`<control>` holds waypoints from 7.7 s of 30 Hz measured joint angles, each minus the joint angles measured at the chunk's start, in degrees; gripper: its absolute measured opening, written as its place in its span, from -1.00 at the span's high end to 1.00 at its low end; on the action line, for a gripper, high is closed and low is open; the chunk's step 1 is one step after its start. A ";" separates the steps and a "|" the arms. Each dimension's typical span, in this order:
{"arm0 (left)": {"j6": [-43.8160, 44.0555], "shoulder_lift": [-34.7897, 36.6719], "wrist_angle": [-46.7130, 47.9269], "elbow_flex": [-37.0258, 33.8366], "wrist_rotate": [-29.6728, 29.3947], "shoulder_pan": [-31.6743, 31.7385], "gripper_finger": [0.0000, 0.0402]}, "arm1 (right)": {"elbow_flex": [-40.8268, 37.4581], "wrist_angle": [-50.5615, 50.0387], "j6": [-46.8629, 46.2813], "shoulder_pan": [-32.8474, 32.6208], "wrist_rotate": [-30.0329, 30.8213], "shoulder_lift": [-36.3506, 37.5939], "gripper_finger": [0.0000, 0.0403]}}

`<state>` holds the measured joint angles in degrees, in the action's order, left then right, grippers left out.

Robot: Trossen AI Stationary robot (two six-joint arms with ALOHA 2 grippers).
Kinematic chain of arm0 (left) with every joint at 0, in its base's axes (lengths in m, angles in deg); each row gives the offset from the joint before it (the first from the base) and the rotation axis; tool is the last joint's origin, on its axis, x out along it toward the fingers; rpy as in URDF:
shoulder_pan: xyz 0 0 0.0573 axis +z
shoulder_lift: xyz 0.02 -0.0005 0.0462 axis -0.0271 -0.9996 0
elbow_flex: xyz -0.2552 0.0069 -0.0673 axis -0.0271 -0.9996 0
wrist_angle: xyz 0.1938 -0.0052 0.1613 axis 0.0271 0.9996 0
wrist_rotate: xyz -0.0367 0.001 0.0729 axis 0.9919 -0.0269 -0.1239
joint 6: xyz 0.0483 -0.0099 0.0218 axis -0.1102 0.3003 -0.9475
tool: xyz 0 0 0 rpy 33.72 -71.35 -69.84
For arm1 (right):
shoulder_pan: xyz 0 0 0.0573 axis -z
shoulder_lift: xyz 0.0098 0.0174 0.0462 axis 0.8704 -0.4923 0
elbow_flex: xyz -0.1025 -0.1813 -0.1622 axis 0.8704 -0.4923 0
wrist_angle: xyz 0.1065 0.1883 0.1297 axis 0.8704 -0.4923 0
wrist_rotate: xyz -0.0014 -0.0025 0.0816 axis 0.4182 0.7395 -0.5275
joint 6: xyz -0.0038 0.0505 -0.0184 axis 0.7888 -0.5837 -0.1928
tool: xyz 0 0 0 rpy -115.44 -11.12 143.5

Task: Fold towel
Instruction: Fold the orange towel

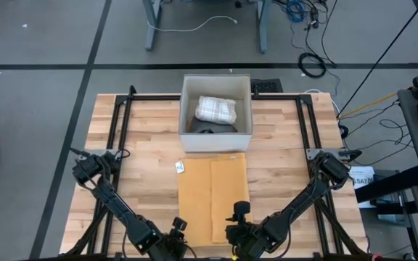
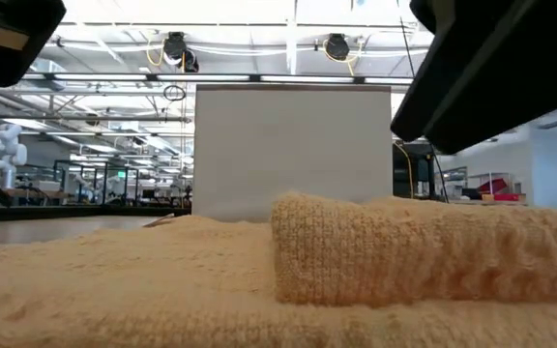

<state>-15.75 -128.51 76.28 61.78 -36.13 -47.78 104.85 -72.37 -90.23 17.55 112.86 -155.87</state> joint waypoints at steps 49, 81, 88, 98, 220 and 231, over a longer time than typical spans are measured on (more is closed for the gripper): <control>-11.23 -3.34 13.92 10.75 -26.28 -0.74 0.99 | -6.60 16.54 0.14 1.02 -4.90 -5.37 0.99; -43.98 -10.62 -25.77 12.78 -1.43 10.48 1.00 | -6.78 20.19 1.74 1.40 -4.85 -5.70 0.99; -45.23 -10.58 -25.66 12.76 -1.59 10.46 1.00 | -6.97 19.17 4.18 1.17 -5.37 -3.28 0.99; -46.48 -10.58 -25.94 12.76 -2.59 10.43 1.00 | -6.81 11.16 2.71 -2.58 -7.97 4.60 0.99; -48.52 -22.99 -57.15 13.35 11.07 19.89 0.14 | 0.63 -7.37 -28.15 -12.24 -7.78 -4.43 0.99; -59.77 -22.91 -57.14 17.88 -13.17 14.88 0.13 | 0.61 -7.11 -27.93 -12.27 -7.76 -4.45 0.99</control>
<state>-75.52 -151.42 19.14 79.66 -49.29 -32.90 105.46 -79.48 -118.16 5.27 105.10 -160.33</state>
